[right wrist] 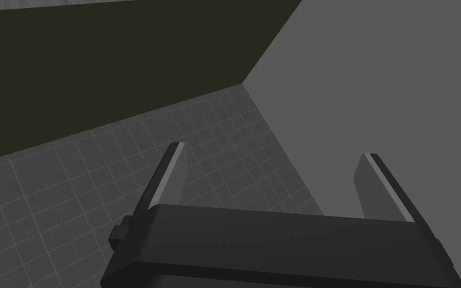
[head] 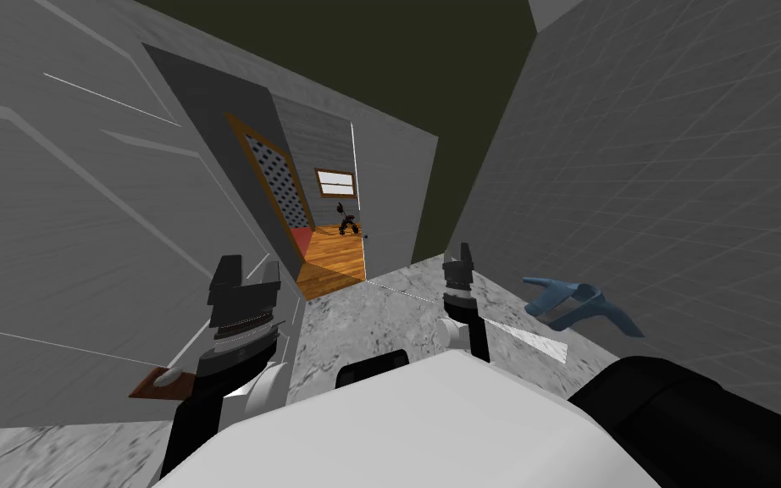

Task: Pull the door open

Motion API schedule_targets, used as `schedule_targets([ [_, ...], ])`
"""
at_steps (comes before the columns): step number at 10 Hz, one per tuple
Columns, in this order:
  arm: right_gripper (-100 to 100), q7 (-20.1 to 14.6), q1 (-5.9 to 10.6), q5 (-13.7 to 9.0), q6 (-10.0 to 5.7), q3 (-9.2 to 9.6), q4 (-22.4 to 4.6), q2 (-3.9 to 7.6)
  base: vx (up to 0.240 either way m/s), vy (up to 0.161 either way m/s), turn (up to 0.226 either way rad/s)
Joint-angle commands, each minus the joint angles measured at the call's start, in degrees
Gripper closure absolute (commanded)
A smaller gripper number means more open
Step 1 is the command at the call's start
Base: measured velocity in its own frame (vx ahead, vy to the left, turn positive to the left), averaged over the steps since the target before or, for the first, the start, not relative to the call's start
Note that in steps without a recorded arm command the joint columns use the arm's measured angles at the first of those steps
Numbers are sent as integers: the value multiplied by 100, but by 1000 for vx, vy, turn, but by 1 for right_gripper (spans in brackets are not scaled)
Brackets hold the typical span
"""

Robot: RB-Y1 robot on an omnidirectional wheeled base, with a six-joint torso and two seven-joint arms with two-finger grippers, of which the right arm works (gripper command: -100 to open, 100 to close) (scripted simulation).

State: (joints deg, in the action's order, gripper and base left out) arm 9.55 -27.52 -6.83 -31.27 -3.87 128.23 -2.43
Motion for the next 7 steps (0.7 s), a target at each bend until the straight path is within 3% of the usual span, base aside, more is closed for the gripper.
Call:
schedule_targets([
  [1,-100,-37,55,5,-29,8,-171,78,59,12,55],
  [7,-100,-207,306,30,-159,46,-954,349,122,21,52],
])
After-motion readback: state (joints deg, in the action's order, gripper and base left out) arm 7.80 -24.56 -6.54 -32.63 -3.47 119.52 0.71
